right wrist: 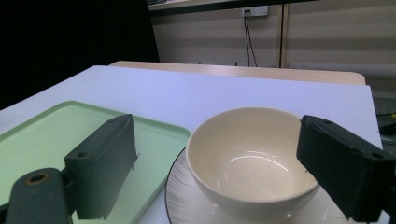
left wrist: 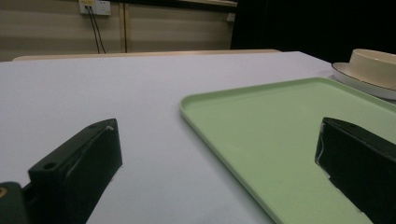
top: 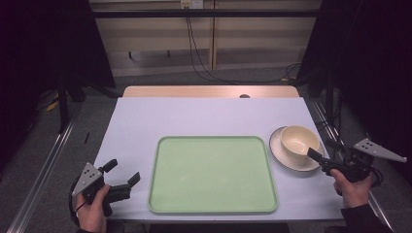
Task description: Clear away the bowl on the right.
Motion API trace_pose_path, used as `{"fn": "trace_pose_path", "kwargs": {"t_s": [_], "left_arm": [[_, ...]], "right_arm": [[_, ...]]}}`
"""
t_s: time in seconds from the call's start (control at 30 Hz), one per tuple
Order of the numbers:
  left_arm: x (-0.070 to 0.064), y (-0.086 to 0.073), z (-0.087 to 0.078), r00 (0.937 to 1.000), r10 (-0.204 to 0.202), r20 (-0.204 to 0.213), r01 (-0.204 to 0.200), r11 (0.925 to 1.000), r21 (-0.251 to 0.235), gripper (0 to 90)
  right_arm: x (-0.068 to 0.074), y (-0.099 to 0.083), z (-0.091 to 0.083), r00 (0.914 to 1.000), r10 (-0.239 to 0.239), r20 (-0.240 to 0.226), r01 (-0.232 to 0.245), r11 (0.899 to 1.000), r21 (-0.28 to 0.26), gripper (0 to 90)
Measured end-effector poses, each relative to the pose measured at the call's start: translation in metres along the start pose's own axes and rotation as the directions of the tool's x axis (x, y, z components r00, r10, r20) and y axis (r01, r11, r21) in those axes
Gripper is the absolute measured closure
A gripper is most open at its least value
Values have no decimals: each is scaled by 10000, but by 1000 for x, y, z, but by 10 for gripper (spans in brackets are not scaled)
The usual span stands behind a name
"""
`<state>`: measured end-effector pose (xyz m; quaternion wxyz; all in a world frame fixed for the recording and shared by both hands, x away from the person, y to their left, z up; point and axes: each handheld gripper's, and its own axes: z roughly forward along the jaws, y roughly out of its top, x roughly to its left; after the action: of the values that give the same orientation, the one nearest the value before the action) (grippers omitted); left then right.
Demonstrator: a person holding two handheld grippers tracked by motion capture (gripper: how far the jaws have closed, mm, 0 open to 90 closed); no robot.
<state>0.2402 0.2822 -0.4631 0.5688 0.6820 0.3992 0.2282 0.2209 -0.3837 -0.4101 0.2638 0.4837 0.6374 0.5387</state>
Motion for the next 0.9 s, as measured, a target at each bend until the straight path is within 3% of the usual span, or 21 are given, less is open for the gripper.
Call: {"fn": "trace_pose_path", "kwargs": {"t_s": [0.67,0.9], "left_arm": [[0,0,0,10000,24,17,-24,10000,15,5],[0,0,1,10000,10,1,-10,10000,34,5]], "right_arm": [[2,-1,4,9994,-327,-151,332,9989,329,99],[-6,4,5,9989,-439,-145,444,9983,373,100]]}}
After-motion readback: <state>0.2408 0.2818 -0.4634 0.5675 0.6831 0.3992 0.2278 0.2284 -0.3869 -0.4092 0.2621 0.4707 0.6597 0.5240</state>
